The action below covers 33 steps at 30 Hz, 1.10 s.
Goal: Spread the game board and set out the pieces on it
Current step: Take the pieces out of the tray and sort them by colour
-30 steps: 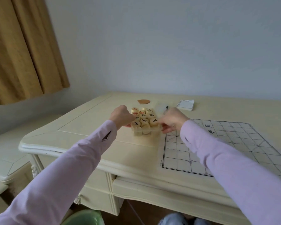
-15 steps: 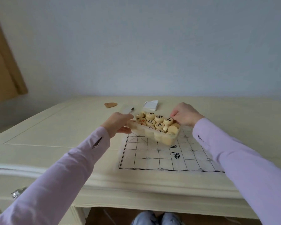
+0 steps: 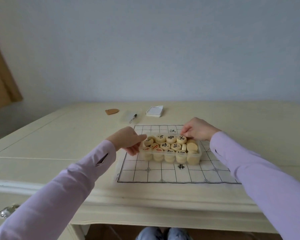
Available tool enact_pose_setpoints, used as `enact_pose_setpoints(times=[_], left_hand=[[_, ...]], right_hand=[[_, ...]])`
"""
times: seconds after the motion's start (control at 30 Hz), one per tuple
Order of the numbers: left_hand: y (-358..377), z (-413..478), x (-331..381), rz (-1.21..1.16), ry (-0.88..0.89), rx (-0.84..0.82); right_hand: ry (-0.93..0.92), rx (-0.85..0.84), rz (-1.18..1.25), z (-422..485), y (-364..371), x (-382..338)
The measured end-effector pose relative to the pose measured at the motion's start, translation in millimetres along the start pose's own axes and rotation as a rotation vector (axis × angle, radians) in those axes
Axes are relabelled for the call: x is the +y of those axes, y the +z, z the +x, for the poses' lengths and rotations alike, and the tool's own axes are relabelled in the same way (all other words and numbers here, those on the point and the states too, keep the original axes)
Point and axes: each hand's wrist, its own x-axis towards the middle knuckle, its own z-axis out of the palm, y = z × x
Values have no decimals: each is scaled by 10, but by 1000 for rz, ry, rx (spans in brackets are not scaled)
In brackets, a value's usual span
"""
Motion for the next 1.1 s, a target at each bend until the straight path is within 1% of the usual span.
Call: enact_pose_setpoints(times=[0.07, 0.1, 0.13, 0.2, 0.27, 0.33, 0.47, 0.6, 0.7, 0.77, 0.87, 0.93, 1.03, 1.1], left_hand=[[-26, 5, 50, 169, 152, 211], [-32, 18, 88, 184, 251, 290], [-34, 19, 138, 163, 341, 306], [-9, 35, 240, 207, 469, 218], [53, 96, 295, 320, 487, 115], [116, 144, 325, 357, 465, 89], [213, 170, 368, 283, 409, 106], [212, 120, 389, 265, 393, 39], [187, 92, 361, 252, 434, 23], [193, 79, 337, 220, 478, 46], [214, 52, 319, 141, 632, 125], [215, 41, 324, 90, 705, 148], [221, 40, 332, 93, 719, 157], [226, 51, 324, 89, 705, 155]], right_hand=[[-7, 90, 26, -12, -40, -41], [-13, 142, 35, -16, -72, -73], [-21, 172, 50, -18, -101, -108], [-28, 136, 70, -35, -125, -174], [3, 39, 28, -56, -89, -202], [42, -1, -35, -61, -32, -190], [58, 47, -76, -79, 34, -182], [61, 50, -142, -104, 53, -201], [71, 46, -134, -131, 32, -180], [64, 48, -116, -150, 21, -174], [58, 53, -124, -166, 39, -188], [67, 81, -121, -161, 71, -196], [83, 138, -140, -157, 131, -219], [62, 144, -150, -163, 169, -237]])
